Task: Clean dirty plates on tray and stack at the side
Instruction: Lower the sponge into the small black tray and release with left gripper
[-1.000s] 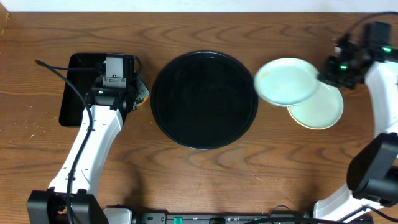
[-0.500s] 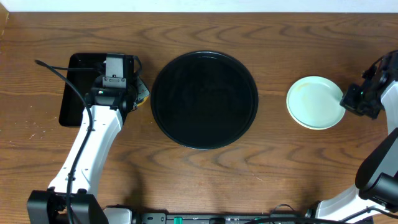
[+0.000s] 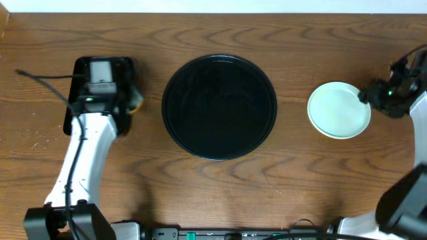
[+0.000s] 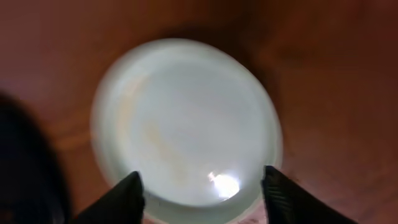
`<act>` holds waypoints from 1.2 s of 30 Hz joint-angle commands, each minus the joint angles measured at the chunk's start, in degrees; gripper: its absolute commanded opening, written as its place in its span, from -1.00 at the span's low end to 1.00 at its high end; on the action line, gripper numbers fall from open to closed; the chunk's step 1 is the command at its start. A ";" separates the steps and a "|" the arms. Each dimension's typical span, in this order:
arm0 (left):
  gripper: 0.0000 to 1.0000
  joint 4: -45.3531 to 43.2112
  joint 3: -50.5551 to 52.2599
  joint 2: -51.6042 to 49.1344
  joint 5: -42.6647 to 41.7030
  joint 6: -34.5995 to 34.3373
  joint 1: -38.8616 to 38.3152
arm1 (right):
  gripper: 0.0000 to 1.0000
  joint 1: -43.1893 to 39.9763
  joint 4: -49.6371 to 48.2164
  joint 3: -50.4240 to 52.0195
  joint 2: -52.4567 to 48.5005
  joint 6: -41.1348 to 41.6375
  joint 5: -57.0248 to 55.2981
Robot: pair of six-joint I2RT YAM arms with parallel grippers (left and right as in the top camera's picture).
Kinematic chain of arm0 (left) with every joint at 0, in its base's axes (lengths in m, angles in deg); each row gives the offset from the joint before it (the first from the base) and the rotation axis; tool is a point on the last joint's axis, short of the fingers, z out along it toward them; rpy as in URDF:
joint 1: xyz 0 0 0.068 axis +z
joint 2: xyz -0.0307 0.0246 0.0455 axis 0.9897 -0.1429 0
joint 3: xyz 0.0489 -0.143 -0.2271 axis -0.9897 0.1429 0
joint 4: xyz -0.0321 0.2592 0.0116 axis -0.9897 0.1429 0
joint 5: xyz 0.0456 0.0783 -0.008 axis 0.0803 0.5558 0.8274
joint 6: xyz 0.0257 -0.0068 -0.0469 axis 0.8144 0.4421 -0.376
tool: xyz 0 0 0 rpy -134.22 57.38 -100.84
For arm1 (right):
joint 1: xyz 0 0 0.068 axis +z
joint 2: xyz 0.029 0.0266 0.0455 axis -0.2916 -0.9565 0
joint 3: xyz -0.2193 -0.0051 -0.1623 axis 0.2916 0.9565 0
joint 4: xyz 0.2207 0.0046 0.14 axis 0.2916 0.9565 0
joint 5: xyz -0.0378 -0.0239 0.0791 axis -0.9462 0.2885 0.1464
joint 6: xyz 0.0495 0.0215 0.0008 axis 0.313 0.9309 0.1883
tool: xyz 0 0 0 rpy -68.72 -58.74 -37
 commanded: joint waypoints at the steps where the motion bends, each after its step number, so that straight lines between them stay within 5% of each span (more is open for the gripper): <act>1: -0.85 -1.64 -0.42 -0.96 3.39 4.00 4.94 | 0.32 3.61 -0.76 -1.75 4.33 -0.63 3.56; 6: -0.74 -6.51 -0.42 -5.14 2.67 9.09 9.53 | 0.43 9.49 -0.90 -1.73 4.63 -0.63 2.84; 8: -0.38 -7.67 -0.42 -7.85 2.54 9.05 9.90 | 0.49 11.54 -0.61 -1.70 4.37 -0.63 1.05; 10: 0.30 -8.50 -0.42 -9.90 2.21 8.98 9.79 | 0.63 12.68 -0.50 -1.70 4.39 -0.61 -0.42; 11: 0.44 -8.72 -0.42 -10.80 1.25 8.96 9.73 | 0.68 13.03 -0.52 -1.70 4.42 -0.63 -0.59; 18: 0.47 -8.55 -1.33 -8.48 -6.49 9.03 9.73 | 0.73 13.16 0.96 -1.73 4.87 -0.66 0.20; 25: 0.50 -8.57 -1.92 4.02 -23.65 9.01 9.53 | 0.73 13.16 1.05 -2.29 10.64 -0.66 0.57; 36: 0.50 -8.26 -1.79 8.68 -24.20 9.05 9.35 | 0.98 13.18 1.07 -2.49 30.75 4.66 1.66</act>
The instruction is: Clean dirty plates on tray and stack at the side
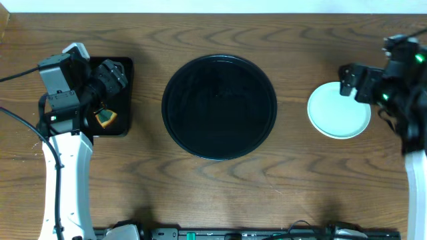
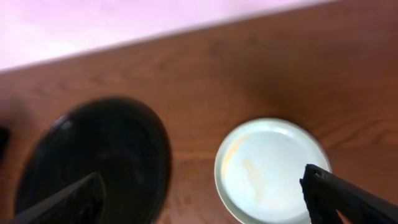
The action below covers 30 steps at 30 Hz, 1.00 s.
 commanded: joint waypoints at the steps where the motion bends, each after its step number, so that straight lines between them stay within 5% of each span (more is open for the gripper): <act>1: 0.50 0.17 -0.83 -0.22 -1.25 1.14 -0.07 | 0.99 0.42 0.76 -0.72 4.83 4.96 2.10; 9: 0.51 0.20 -0.79 -0.22 -1.25 1.16 -0.07 | 0.98 0.39 3.04 -0.70 13.51 7.41 5.09; 19: 0.51 0.20 -0.79 -0.22 -1.25 1.14 -0.07 | 0.98 1.73 8.04 0.55 15.96 0.68 -4.13; 23: 0.51 0.20 -0.79 -0.22 -1.25 1.14 -0.07 | 0.99 4.44 0.17 7.17 17.40 -1.09 -11.47; 30: 0.51 0.20 -0.79 -0.22 -1.25 1.14 -0.07 | 0.98 7.58 -27.80 35.98 31.19 -2.49 -10.84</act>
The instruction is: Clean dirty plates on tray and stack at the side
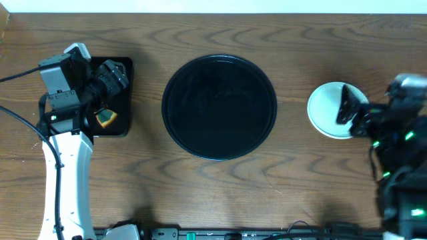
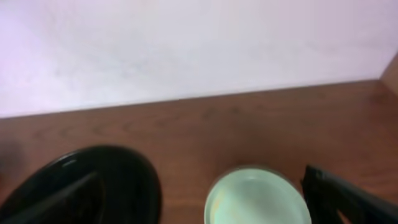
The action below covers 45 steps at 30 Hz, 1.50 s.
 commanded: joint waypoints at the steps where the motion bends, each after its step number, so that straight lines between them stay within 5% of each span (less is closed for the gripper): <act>1: 0.51 0.09 -0.79 -0.13 -0.74 1.14 -0.07 | 0.97 1.95 -6.21 11.04 6.73 -1.38 -1.16; 9: 0.51 0.09 -0.79 -0.13 -0.74 1.14 -0.07 | 0.99 6.12 -21.62 34.82 20.44 -1.38 -3.19; 19: 0.51 0.09 -0.79 -0.13 -0.74 1.16 -0.07 | 0.99 6.93 -25.38 49.77 34.67 -0.70 -3.34; 24: 0.51 0.09 -0.79 -0.13 -0.74 1.14 -0.07 | 0.98 6.93 -19.34 49.92 38.56 -0.70 -3.34; 45: 0.52 0.09 -0.79 -0.13 -0.74 1.16 -0.07 | 0.98 6.88 -19.56 49.92 39.26 -0.70 -3.34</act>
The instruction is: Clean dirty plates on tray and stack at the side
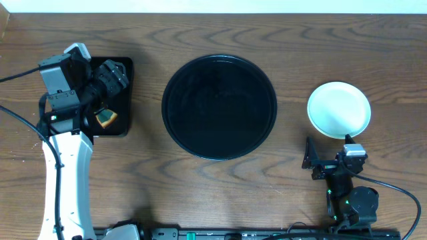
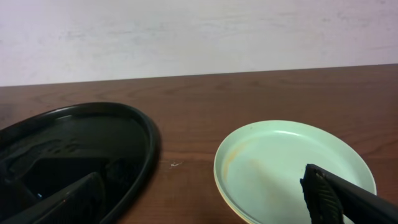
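Note:
A pale green plate (image 1: 339, 110) lies on the table to the right of the round black tray (image 1: 220, 107), which holds no plates. In the right wrist view the plate (image 2: 292, 168) shows a faint orange smear beside the tray's rim (image 2: 152, 146). My right gripper (image 1: 333, 163) sits near the table's front edge, in front of the plate and apart from it. In its own view the right gripper (image 2: 202, 186) is open with nothing between the fingers. My left gripper (image 1: 110, 79) hovers over a black square holder (image 1: 123, 100) with a yellow-green sponge (image 1: 105, 118) lying in it.
Bare wooden table lies between tray and plate and along the front. The left arm (image 1: 63, 167) runs down the left side. The right arm's base (image 1: 353, 203) is at the front right. A pale wall (image 2: 199, 34) stands behind the table's far edge.
My right arm was beside the plate with its gripper over the plate's right rim. Now it is back at the front edge, level and facing the plate. The left arm has not moved.
First my right gripper was open low over the green plate, and my left arm covered the sponge holder. Then the left arm stood back with the sponge lying in the holder, and the right gripper was higher. The right arm has since withdrawn to the front.

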`<act>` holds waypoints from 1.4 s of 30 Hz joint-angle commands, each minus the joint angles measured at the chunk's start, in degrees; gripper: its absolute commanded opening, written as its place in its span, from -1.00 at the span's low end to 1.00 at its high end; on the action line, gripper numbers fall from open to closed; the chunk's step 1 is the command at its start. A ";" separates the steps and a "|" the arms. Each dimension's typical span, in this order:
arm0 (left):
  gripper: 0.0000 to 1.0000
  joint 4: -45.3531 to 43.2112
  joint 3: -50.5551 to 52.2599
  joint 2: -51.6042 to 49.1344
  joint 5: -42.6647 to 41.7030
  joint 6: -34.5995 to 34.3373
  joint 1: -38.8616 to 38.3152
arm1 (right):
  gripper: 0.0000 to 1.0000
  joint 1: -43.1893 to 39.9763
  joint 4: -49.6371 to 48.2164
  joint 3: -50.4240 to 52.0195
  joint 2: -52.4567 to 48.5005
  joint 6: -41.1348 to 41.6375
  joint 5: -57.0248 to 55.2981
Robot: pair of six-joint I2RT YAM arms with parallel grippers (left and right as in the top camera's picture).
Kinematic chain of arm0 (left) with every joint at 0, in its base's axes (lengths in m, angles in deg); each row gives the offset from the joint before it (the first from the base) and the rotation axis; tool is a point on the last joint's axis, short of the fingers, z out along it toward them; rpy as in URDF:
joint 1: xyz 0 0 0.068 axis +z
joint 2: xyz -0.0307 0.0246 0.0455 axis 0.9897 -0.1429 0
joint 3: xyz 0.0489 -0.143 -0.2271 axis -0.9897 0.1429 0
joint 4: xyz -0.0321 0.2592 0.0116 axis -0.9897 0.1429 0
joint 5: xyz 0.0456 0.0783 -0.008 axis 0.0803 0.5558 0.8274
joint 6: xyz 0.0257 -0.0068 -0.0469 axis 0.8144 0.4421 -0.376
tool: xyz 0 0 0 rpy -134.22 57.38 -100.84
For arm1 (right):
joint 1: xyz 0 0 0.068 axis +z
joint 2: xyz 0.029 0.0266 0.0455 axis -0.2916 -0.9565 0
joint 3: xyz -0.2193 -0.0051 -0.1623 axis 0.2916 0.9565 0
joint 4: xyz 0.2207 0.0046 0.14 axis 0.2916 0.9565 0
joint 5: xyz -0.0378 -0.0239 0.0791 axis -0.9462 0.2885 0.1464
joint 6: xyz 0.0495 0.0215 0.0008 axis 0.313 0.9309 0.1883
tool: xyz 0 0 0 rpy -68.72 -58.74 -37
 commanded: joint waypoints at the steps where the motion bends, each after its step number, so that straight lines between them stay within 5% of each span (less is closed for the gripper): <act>1: 0.52 0.07 -0.79 -0.13 -0.70 1.14 -0.07 | 0.98 0.44 0.22 0.15 0.48 -0.09 -0.59; 12: 0.51 1.33 4.50 8.83 6.01 2.10 -0.94 | 0.98 0.44 0.22 0.15 0.48 -0.09 -0.59; 16: 0.52 -0.87 12.13 17.97 13.20 7.06 -4.37 | 0.98 0.44 0.22 0.15 0.48 -0.09 -0.59; 23: 0.51 -9.40 28.83 37.05 13.27 19.91 -7.69 | 0.99 0.44 0.22 0.15 0.48 -0.09 -0.59; 35: 0.52 -24.28 57.00 63.73 15.34 22.45 -9.49 | 0.99 0.44 0.22 0.15 0.48 -0.09 -0.59; 42: 0.52 -22.08 59.36 69.70 17.55 24.37 -11.69 | 0.99 0.44 0.22 0.15 0.48 -0.09 -0.59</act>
